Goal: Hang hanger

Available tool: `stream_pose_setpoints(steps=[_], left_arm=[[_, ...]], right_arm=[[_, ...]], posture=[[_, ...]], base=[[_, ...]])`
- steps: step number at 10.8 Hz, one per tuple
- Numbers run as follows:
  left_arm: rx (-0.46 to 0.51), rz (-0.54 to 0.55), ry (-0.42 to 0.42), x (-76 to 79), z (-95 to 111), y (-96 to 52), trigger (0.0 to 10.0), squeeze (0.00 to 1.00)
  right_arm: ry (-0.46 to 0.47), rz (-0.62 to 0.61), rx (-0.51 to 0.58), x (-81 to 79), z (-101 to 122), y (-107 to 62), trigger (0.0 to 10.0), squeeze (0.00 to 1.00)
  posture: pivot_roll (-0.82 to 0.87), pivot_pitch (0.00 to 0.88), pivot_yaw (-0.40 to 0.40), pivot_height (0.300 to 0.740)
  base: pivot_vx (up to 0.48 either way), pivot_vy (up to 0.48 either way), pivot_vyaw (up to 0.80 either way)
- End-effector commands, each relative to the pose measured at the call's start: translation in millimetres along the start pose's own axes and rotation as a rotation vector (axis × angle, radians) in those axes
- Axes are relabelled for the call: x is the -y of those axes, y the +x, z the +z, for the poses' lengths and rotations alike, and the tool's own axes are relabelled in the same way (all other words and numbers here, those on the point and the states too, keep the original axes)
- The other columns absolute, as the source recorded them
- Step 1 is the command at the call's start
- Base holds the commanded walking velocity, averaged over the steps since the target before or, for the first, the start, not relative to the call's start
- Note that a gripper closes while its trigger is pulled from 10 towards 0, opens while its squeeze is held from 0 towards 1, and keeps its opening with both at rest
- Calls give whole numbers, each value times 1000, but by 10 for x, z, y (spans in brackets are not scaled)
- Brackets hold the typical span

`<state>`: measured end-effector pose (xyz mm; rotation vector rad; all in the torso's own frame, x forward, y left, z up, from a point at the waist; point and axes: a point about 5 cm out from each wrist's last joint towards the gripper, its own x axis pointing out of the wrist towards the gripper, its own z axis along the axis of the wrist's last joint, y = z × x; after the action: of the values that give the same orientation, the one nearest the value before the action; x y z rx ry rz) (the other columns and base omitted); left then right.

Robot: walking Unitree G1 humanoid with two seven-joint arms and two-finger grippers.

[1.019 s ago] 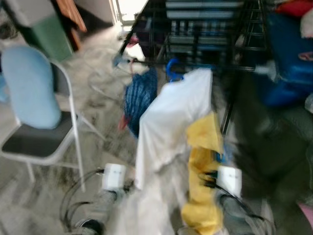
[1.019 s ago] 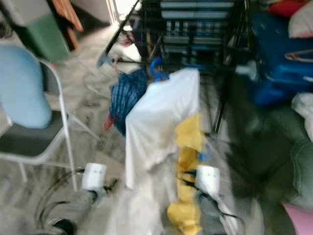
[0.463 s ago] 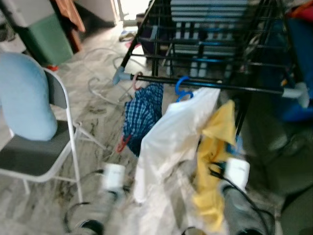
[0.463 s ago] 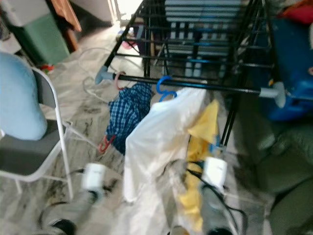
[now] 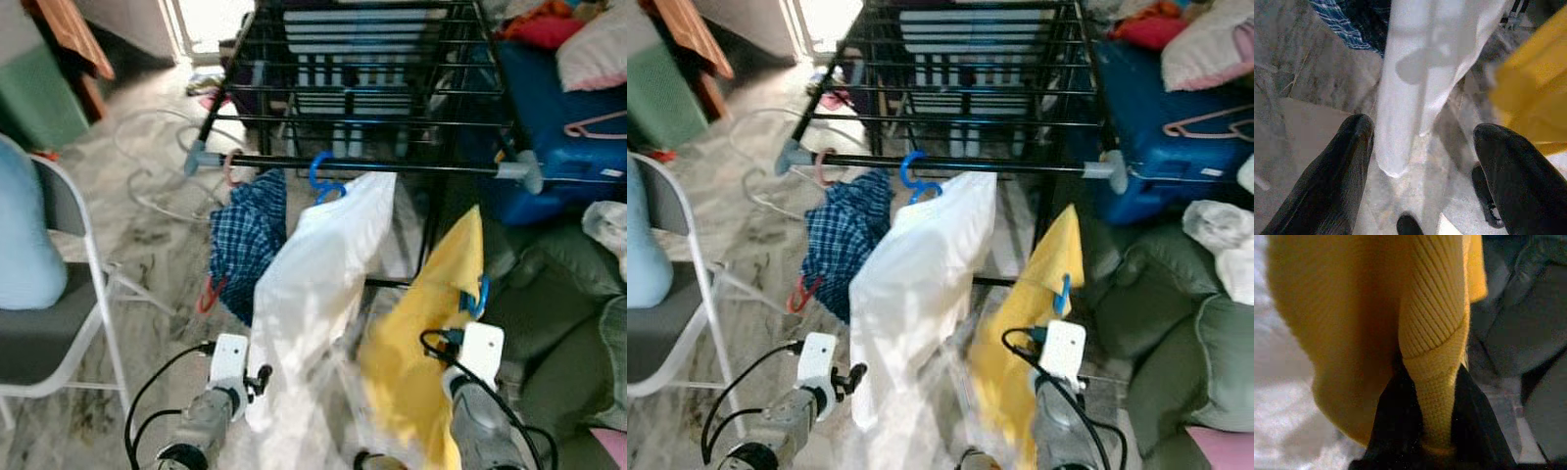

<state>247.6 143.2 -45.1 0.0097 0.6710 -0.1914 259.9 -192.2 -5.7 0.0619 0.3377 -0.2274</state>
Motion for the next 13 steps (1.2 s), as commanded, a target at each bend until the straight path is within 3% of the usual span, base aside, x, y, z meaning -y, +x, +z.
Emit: stream_pose_setpoints(steps=[1,4,6,10,13], left_arm=[[-11,17,1,-60,-27,-17,10000,0],[-1,22,7,-101,-6,-20,10000,0],[4,23,12,-110,12,-18,10000,0],[3,29,20,-139,1,-28,10000,0],[-3,40,20,-163,-29,-42,10000,0]], right_arm=[[-4,36,85,-88,203,59,10000,0],[-33,214,136,-308,632,227,10000,0],[-63,270,108,-351,846,333,10000,0],[-54,310,148,-471,1592,581,10000,0],[-12,293,96,-491,1683,646,10000,0]], posture=[[-230,83,65,740],[-222,95,70,740],[-215,96,72,740],[-200,108,67,740],[-180,117,64,740]], base=[[0,0,0],[0,0,0],[0,0,0],[0,0,0],[0,0,0]])
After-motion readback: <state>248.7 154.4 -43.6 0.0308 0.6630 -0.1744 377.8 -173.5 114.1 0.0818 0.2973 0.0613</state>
